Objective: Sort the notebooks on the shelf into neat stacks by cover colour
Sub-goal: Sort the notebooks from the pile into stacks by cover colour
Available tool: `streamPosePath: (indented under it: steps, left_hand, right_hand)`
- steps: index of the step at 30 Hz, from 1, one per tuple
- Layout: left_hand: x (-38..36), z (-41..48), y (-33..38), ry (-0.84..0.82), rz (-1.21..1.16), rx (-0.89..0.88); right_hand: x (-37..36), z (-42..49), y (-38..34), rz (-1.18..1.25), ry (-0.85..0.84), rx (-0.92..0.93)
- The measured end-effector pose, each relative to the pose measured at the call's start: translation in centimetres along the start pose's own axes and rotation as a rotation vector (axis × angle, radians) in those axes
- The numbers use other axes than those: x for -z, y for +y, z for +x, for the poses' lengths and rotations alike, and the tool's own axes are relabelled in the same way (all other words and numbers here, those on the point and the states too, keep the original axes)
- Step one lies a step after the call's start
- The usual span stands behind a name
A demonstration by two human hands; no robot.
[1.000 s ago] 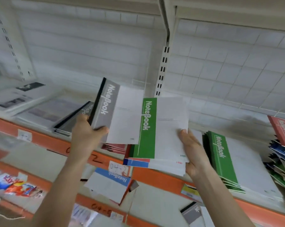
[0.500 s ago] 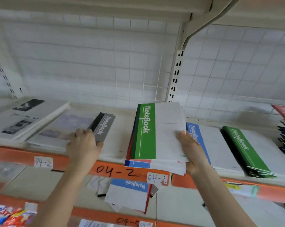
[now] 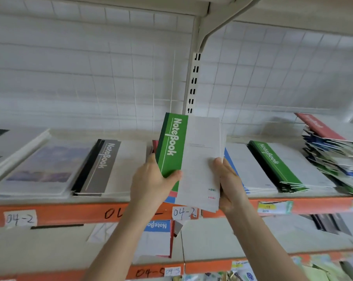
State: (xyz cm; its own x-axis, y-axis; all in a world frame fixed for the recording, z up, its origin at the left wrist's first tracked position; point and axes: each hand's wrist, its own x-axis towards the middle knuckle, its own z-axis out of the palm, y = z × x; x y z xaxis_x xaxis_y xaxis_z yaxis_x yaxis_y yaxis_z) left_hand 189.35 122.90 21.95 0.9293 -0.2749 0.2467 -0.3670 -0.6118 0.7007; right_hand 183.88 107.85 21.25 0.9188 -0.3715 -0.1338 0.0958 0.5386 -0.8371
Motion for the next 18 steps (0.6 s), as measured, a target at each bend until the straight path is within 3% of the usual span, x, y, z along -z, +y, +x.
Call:
streamPosePath:
  steps: [10, 18]
  left_hand:
    - [-3.5, 0.9, 4.8, -0.004, -0.15, -0.089]
    - [-9.3, 1.8, 10.9, -0.111, -0.329, -0.07]
  right_hand:
    - [5.0, -1.0, -3.3, -0.017, 0.154, 0.108]
    - [11.7, -2.1, -9.2, -0.099, 0.248, 0.211]
